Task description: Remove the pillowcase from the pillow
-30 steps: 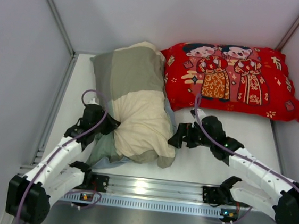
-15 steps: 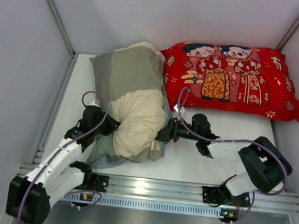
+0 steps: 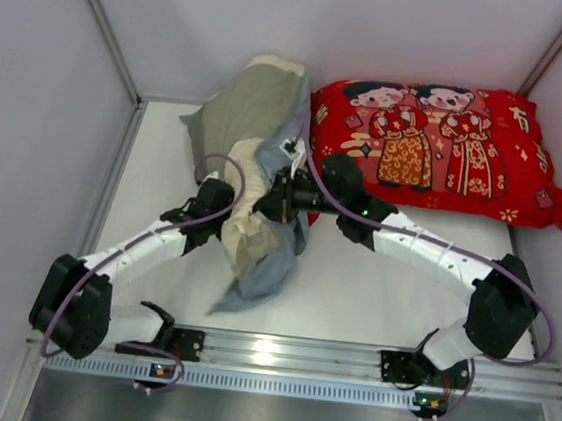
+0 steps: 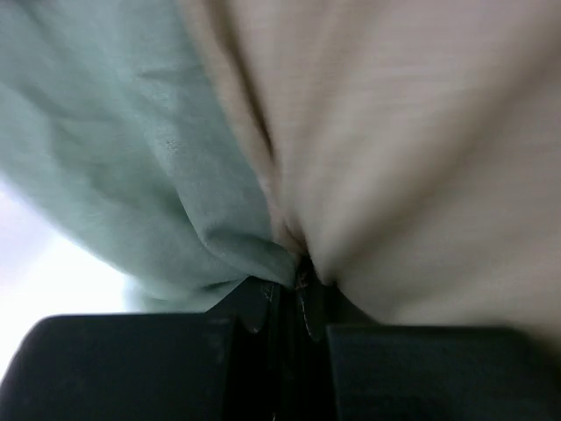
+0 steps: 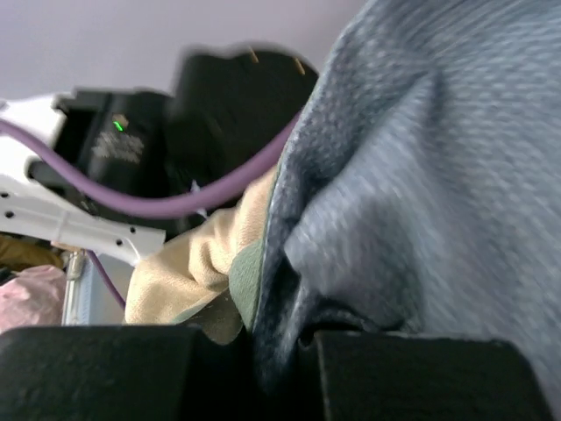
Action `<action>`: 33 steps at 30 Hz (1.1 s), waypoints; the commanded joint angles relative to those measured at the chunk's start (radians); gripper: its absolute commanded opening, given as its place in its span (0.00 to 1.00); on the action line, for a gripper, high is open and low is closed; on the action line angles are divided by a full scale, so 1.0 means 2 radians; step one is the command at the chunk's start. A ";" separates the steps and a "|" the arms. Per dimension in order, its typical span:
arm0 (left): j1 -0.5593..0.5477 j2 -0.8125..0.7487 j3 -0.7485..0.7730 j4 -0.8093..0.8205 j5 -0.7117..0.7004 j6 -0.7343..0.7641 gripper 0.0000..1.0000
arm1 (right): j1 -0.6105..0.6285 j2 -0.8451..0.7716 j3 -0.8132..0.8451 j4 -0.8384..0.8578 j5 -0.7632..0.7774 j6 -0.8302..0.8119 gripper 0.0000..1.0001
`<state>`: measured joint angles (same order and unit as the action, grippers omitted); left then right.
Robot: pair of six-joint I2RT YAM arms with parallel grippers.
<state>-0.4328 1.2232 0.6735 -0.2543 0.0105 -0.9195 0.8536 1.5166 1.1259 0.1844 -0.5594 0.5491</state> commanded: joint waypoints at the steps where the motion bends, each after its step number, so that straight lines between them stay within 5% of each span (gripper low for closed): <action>1: -0.080 0.038 0.038 0.012 0.034 -0.004 0.00 | 0.031 0.002 0.123 -0.022 0.017 -0.052 0.00; 4: -0.087 -0.003 0.015 -0.003 0.003 -0.015 0.00 | 0.034 0.019 0.156 -0.052 0.036 -0.061 0.00; 7: -0.087 -0.102 -0.011 -0.094 -0.092 -0.031 0.12 | 0.039 0.038 0.187 -0.085 0.043 -0.076 0.00; 13: -0.087 -0.313 0.038 -0.340 -0.231 -0.073 0.55 | 0.062 0.105 0.254 -0.120 0.036 -0.088 0.00; 15: -0.087 -0.356 0.063 -0.385 -0.244 -0.082 0.57 | 0.067 0.134 0.273 -0.121 0.039 -0.085 0.00; 21: -0.087 -0.408 0.139 -0.502 -0.271 -0.137 0.61 | 0.081 0.203 0.315 -0.122 0.044 -0.074 0.00; 22: -0.087 -0.410 0.148 -0.509 -0.275 -0.145 0.74 | 0.081 0.205 0.317 -0.120 0.044 -0.071 0.00; 25: -0.087 -0.414 0.201 -0.558 -0.294 -0.171 0.74 | 0.081 0.220 0.334 -0.120 0.043 -0.064 0.00; 33: -0.086 -0.378 0.242 -0.520 -0.265 -0.057 0.80 | 0.079 0.254 0.393 -0.164 0.045 -0.045 0.00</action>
<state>-0.6014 0.3813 1.1381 -1.2915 -0.5629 -1.1217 1.0042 2.0399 1.8610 -0.1612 -0.4866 0.4393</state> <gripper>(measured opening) 0.792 0.058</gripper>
